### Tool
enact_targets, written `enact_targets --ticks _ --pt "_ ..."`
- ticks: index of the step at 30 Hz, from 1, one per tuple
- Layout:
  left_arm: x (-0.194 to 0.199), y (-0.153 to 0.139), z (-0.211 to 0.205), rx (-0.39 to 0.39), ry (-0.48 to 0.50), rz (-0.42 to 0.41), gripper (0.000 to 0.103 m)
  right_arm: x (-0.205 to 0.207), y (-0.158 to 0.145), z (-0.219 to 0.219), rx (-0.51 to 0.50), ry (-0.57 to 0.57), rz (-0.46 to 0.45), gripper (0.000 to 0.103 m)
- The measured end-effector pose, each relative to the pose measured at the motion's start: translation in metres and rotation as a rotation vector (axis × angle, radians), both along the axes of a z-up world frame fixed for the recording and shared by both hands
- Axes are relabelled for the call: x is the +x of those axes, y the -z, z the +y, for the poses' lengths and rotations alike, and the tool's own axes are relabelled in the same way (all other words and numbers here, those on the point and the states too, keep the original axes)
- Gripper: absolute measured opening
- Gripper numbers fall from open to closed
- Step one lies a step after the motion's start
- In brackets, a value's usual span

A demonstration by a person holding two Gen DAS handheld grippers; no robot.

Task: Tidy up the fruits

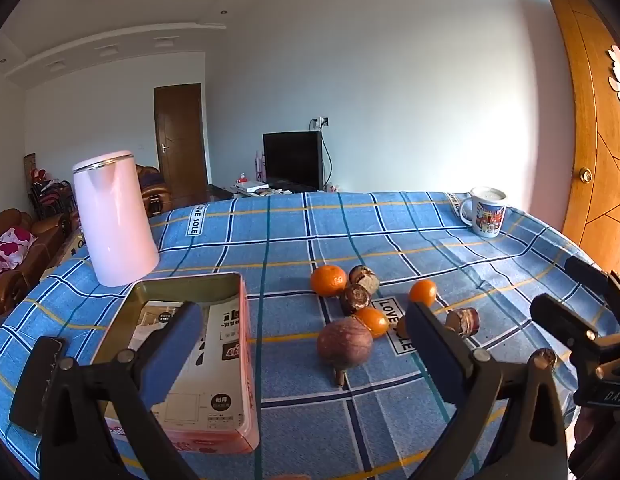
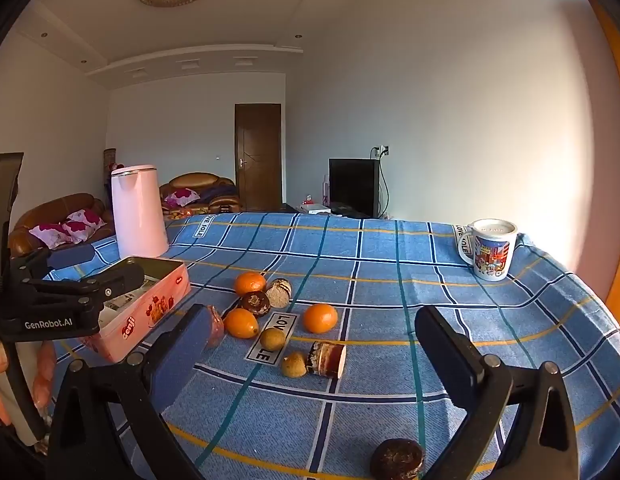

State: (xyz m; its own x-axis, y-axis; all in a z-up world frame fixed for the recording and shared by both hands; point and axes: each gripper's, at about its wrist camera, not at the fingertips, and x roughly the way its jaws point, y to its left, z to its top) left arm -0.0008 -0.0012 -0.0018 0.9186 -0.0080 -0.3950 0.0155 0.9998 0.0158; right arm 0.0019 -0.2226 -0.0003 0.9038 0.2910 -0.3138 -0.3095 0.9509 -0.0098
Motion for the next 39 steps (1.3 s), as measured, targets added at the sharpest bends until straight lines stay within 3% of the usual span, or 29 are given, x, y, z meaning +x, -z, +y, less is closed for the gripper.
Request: enact_targets --ticks 2,12,39 --pt "-0.001 0.0 -0.001 0.004 0.006 0.002 0.103 0.0 0.0 -0.002 0.042 0.005 -0.01 0.102" --pt "0.001 0.002 -0.015 -0.002 -0.009 0.009 0.103 -0.007 -0.009 -0.015 0.031 0.012 0.003 0.102" --pt "0.001 0.004 -0.015 -0.014 -0.009 0.016 0.103 -0.007 0.001 -0.009 0.062 0.017 0.019 0.102"
